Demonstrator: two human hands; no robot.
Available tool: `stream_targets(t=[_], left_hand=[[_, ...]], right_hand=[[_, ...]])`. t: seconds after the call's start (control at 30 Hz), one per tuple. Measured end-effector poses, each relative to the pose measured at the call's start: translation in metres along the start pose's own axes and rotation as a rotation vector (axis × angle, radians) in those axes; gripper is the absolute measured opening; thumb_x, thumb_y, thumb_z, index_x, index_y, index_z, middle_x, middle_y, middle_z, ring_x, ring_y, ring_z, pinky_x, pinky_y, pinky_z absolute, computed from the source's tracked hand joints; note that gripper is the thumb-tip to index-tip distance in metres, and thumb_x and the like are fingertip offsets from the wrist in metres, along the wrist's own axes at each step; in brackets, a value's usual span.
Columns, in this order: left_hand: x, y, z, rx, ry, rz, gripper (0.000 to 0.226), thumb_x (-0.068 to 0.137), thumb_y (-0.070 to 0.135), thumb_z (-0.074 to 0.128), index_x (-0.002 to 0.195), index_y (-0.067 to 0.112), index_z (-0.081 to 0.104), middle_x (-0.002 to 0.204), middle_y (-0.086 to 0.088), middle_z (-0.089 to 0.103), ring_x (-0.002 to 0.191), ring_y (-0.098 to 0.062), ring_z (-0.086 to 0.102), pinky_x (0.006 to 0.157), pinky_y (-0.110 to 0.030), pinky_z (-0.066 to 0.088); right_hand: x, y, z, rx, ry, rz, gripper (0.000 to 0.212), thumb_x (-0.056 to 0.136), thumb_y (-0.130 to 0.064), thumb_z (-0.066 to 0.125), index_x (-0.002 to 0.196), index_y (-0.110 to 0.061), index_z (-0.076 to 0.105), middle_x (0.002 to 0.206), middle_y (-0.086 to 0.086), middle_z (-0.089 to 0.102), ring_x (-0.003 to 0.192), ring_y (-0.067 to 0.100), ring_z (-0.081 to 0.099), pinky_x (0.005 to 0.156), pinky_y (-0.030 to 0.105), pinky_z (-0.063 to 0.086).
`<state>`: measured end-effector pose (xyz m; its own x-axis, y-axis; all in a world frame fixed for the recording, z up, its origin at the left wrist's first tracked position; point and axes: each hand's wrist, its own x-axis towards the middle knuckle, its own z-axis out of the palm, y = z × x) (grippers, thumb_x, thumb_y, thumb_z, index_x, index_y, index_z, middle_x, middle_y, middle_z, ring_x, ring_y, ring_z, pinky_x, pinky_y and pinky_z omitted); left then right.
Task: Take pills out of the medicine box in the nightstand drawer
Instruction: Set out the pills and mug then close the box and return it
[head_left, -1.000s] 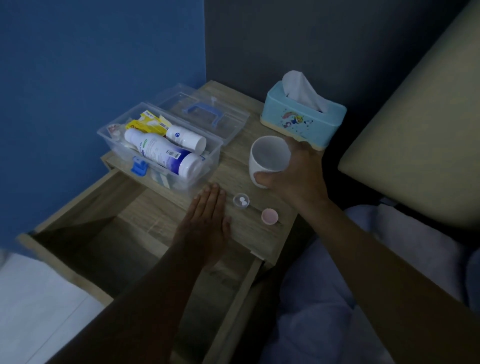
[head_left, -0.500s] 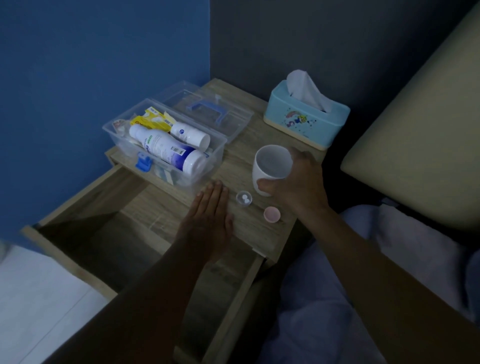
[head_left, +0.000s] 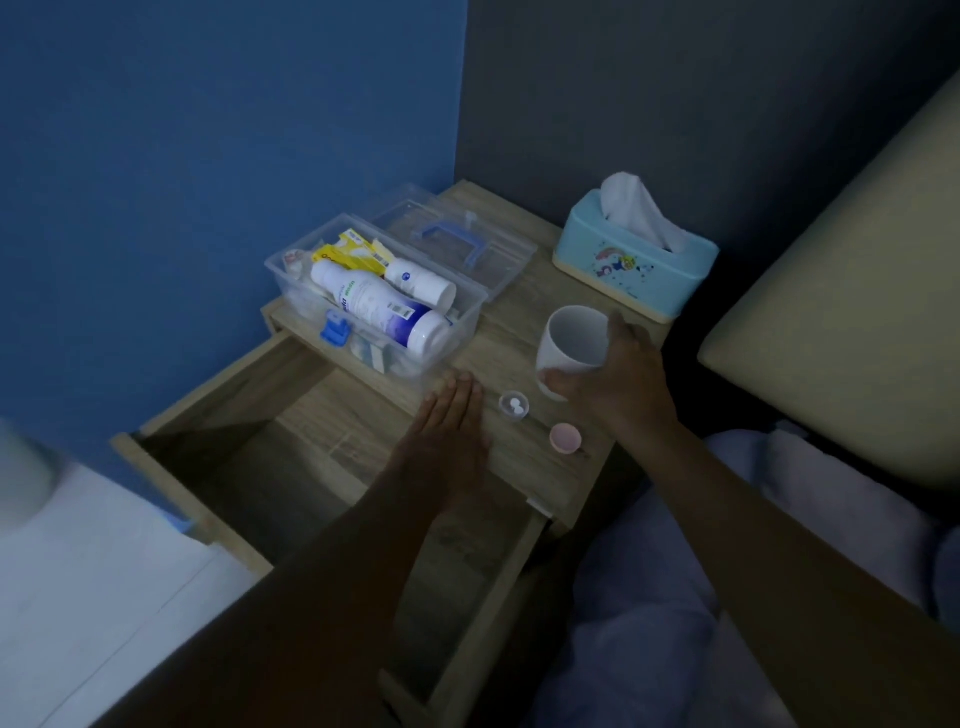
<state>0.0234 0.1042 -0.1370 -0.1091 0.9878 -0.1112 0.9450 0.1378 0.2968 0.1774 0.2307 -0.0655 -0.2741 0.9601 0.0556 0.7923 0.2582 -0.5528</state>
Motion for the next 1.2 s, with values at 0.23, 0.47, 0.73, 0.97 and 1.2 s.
stream_targets(t=[0.23, 0.47, 0.73, 0.97, 1.2], left_hand=[[-0.052, -0.035, -0.015, -0.329, 0.183, -0.030, 0.050, 0.097, 0.022, 0.046, 0.146, 0.016, 0.044, 0.149, -0.007, 0.044, 0.139, -0.018, 0.039, 0.115, -0.029, 0.032], [-0.054, -0.092, -0.047, -0.426, 0.396, -0.335, 0.047, 0.092, 0.015, 0.049, 0.139, 0.022, 0.045, 0.136, -0.005, 0.049, 0.120, -0.019, 0.051, 0.099, -0.040, 0.049], [-0.008, -0.118, -0.074, -0.388, 0.384, -0.370, 0.088, 0.091, 0.006, 0.052, 0.157, 0.009, -0.005, 0.166, -0.005, -0.014, 0.153, -0.021, -0.011, 0.124, -0.035, 0.002], [-0.007, -0.128, -0.069, -0.202, 0.394, -0.330, 0.086, 0.090, 0.011, 0.052, 0.157, 0.008, -0.001, 0.167, -0.008, -0.006, 0.154, -0.020, -0.003, 0.125, -0.041, 0.012], [-0.006, -0.128, -0.075, -0.144, 0.335, -0.358, 0.088, 0.091, 0.014, 0.053, 0.157, 0.009, -0.003, 0.167, -0.007, -0.010, 0.154, -0.019, -0.006, 0.123, -0.034, 0.001]], right_hand=[[-0.019, -0.048, 0.003, 0.176, 0.133, -0.311, 0.074, 0.085, -0.028, 0.070, 0.149, -0.016, 0.035, 0.161, 0.004, 0.026, 0.152, 0.020, 0.018, 0.119, 0.034, 0.026], [-0.004, -0.103, 0.045, 0.344, -0.082, -0.217, 0.070, 0.090, -0.029, 0.066, 0.151, -0.021, 0.034, 0.155, 0.003, 0.040, 0.139, 0.018, 0.043, 0.105, 0.028, 0.043], [0.059, -0.123, 0.078, 0.534, -0.032, 0.333, 0.071, 0.098, -0.046, 0.049, 0.154, -0.008, 0.027, 0.153, 0.015, 0.043, 0.135, 0.032, 0.048, 0.100, 0.034, 0.043], [0.091, -0.120, 0.079, 0.878, 0.065, 0.448, 0.050, 0.103, -0.038, 0.039, 0.140, -0.006, 0.048, 0.140, 0.016, 0.056, 0.124, 0.031, 0.057, 0.086, 0.029, 0.044], [0.092, -0.126, 0.054, 1.187, 0.200, 0.279, 0.057, 0.097, -0.053, 0.043, 0.137, -0.014, 0.057, 0.129, 0.007, 0.066, 0.107, 0.017, 0.065, 0.085, 0.026, 0.052]])
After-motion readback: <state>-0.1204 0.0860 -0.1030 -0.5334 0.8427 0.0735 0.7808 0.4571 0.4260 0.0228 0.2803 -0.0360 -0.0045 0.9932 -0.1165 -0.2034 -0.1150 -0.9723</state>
